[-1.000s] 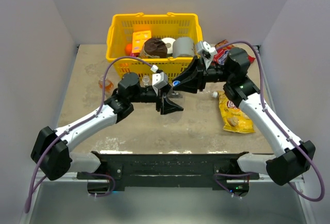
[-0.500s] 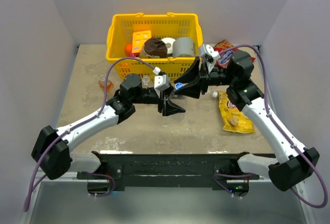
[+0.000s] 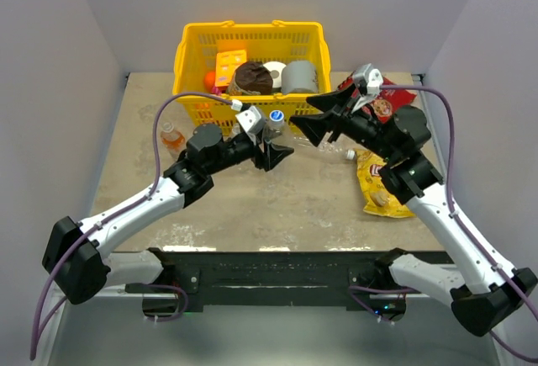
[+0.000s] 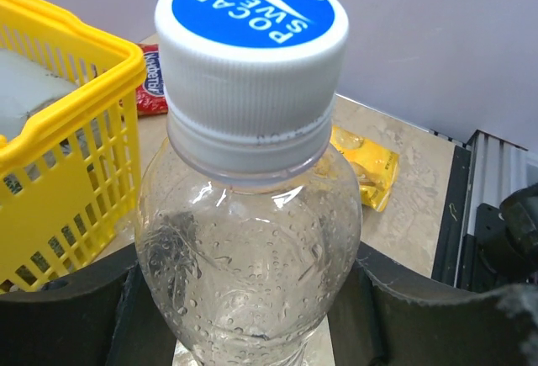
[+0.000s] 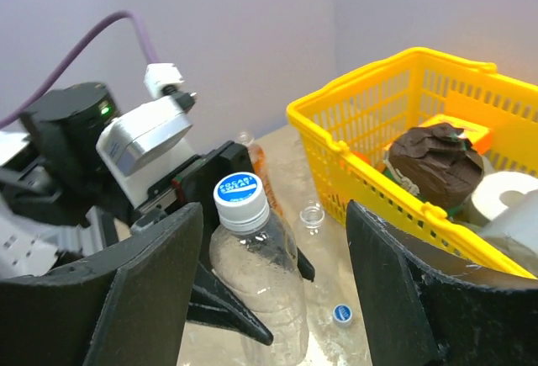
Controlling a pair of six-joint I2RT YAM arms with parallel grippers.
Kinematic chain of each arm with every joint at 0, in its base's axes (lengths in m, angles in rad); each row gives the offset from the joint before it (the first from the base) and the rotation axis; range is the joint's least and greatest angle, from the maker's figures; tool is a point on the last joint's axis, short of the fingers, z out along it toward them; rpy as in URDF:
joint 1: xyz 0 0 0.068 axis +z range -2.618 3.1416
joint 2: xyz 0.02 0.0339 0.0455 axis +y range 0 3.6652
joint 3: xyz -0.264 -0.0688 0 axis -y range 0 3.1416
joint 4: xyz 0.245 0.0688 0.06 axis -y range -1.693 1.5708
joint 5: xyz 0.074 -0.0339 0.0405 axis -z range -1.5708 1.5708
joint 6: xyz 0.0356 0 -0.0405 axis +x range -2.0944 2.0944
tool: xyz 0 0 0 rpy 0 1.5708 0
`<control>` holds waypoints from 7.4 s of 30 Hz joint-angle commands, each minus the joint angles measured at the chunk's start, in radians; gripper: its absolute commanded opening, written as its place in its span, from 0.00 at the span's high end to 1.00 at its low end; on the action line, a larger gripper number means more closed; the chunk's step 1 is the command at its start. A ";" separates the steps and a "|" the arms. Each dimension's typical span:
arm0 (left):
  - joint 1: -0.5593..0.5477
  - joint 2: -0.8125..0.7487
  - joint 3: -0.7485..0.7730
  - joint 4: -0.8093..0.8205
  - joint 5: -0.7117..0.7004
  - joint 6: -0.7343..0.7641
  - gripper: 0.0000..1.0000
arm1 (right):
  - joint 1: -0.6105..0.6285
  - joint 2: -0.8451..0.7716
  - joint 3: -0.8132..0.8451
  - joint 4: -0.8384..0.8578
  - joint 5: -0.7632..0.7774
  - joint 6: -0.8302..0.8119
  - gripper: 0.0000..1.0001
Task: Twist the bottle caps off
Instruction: Unscrew the bottle cap from the plastic bottle.
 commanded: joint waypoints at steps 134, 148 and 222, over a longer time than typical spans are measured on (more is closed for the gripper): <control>-0.016 0.056 0.082 -0.078 0.042 0.039 0.65 | 0.094 0.109 -0.028 0.104 -0.016 -0.079 0.24; -0.017 0.058 0.087 -0.082 0.055 0.047 0.66 | 0.094 0.106 -0.034 0.118 -0.007 -0.072 0.51; -0.037 -0.014 0.067 -0.050 0.174 0.116 0.68 | -0.012 0.140 0.035 -0.006 -0.501 -0.093 0.29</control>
